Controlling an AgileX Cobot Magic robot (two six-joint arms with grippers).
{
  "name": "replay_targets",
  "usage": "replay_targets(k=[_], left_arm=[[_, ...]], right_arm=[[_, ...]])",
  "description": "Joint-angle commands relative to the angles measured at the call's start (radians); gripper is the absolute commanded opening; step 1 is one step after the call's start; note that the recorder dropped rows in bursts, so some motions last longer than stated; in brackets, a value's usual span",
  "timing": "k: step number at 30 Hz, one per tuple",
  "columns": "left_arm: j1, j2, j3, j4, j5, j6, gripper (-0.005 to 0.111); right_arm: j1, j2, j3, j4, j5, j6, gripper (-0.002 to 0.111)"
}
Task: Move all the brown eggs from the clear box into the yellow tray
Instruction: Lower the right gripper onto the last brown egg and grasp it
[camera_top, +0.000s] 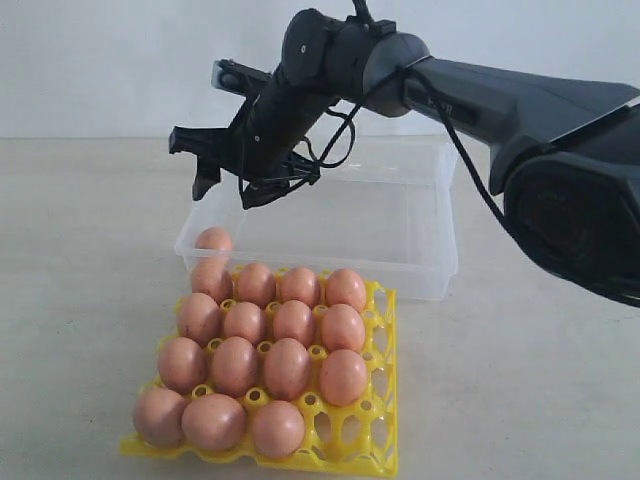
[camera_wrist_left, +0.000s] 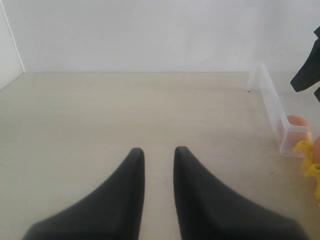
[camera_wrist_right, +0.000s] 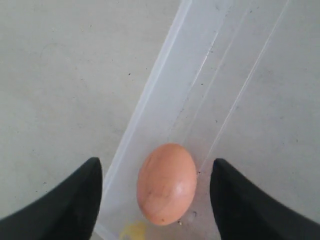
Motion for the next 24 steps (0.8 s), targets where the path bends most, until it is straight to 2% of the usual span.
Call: replay_targets(k=[1,10,19,21,24], left_arm=[[-0.009,-0.002,-0.001,0.002,-0.001,-0.005,0.022],[-0.009,-0.002,-0.001,0.002,-0.001,-0.005,0.022],[-0.009,-0.002,-0.001,0.002,-0.001,-0.005,0.022],[-0.009,-0.002,-0.001,0.002,-0.001,-0.005,0.022],[-0.009,-0.002,-0.001,0.002,-0.001,-0.005,0.022]], right_arm=[[-0.004,0.029,-0.009,-0.014,0.004,0.017,0.061],[0.002,0.088,-0.004,-0.013,0.026,0.023,0.061],[0.022,0.101,-0.004,-0.019,-0.041,0.028,0.060],[0.022,0.101,-0.004,-0.019,-0.037,0.028,0.056],[0.022,0.101,-0.004,-0.021,-0.030,0.028,0.037]])
